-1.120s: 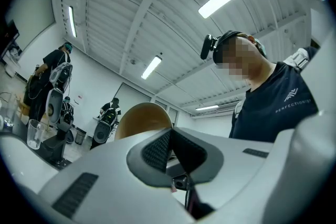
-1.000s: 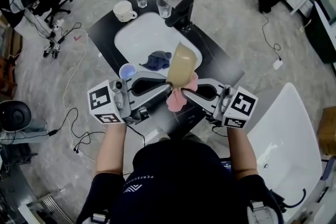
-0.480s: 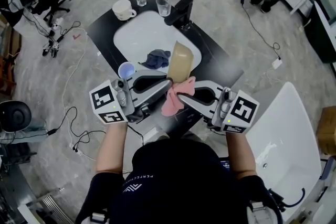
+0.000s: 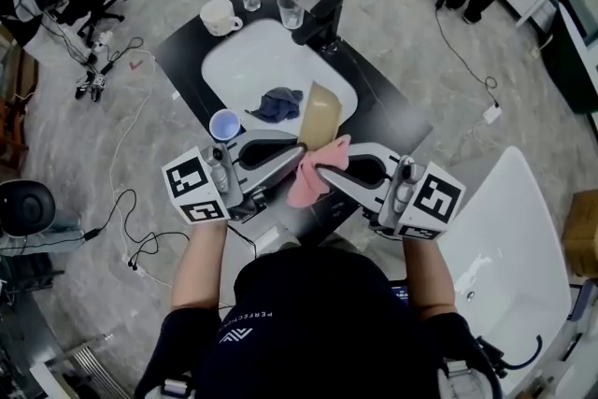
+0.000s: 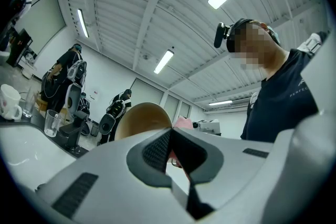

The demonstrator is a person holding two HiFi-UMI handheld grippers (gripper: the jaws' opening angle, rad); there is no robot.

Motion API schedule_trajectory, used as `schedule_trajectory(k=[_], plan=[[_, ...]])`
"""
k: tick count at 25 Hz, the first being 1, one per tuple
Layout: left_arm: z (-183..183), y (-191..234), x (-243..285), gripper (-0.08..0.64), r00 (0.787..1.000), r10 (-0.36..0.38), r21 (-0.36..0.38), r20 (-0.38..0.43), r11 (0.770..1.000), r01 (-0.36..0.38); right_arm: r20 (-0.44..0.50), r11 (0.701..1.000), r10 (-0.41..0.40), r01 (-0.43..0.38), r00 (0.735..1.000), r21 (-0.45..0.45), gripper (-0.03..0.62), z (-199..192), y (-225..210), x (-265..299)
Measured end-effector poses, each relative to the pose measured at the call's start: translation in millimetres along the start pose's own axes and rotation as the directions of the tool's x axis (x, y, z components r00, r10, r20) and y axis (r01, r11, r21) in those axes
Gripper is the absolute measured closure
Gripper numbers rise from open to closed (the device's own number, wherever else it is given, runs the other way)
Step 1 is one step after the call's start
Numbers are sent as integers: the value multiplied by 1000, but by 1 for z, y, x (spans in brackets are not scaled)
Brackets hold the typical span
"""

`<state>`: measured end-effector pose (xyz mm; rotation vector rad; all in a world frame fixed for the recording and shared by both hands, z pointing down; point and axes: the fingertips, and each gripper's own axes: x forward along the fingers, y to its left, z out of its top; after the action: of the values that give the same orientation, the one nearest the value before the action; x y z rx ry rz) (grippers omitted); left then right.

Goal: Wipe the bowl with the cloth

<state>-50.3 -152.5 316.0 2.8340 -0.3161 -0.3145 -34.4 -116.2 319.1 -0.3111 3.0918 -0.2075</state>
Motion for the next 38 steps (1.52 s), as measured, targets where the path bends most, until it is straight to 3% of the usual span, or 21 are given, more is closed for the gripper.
schedule_trajectory(k=[16,24,31,38], plan=[[-36,10,-9,546,992,71,3,-109,997,-71,28,999,-49,50,998,-21,549,11,-3,-4],[-39,0,-12,546,992,33,12,-122,999,-32,11,995,-95,95,995,-35,549,6,-15,-7],[-41,-20,-15,546,984,-80,21,-157,996,84,24,990,-135,136,991,-32,549,8,-29,-15],[-43,-32,-15,546,976,-133,31,-173,990,140,41,989,-148,149,988,-16,549,7,-36,-21]])
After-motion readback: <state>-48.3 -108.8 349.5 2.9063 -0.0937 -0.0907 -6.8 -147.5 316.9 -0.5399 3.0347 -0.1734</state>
